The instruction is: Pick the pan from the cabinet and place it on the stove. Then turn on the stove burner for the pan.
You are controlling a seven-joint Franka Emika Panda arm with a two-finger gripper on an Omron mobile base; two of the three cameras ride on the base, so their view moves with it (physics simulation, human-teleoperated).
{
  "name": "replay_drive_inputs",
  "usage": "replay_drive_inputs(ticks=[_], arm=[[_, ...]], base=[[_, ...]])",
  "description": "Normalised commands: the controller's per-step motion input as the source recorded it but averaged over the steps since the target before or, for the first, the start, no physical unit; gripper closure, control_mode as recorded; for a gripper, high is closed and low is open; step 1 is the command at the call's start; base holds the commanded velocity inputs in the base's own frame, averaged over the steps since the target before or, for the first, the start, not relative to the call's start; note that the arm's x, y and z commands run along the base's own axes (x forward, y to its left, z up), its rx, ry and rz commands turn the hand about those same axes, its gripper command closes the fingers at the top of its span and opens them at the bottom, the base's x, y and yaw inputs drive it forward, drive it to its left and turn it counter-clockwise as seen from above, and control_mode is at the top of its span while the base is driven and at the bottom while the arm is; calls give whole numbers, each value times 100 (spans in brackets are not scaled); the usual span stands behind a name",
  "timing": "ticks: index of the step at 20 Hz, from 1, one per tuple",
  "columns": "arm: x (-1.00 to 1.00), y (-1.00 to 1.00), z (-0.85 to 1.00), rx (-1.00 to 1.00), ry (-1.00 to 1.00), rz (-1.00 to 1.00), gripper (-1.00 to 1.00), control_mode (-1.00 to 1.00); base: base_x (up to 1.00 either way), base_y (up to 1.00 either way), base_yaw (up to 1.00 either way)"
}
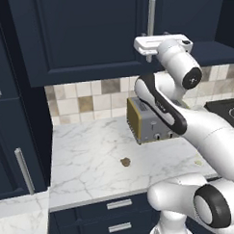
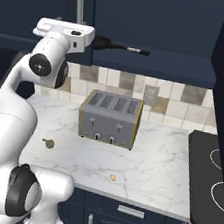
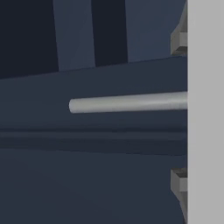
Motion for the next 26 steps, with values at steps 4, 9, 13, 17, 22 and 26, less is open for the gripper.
replay_drive_inputs(ticks=[4,9,13,17,22,26], arm=[[31,0,-5,0,0,0,-100,-100],[29,0,-5,0,0,0,-100,-100],[30,0,-5,0,0,0,-100,-100],[29,0,-6,0,0,0,-100,-100],[29,3,-10,0,0,0,100,-100],[20,8,-7,0,0,0,100,-100]], base=[[0,0,0],[0,0,0],[0,0,0],[0,0,0],[0,0,0],[0,0,0]])
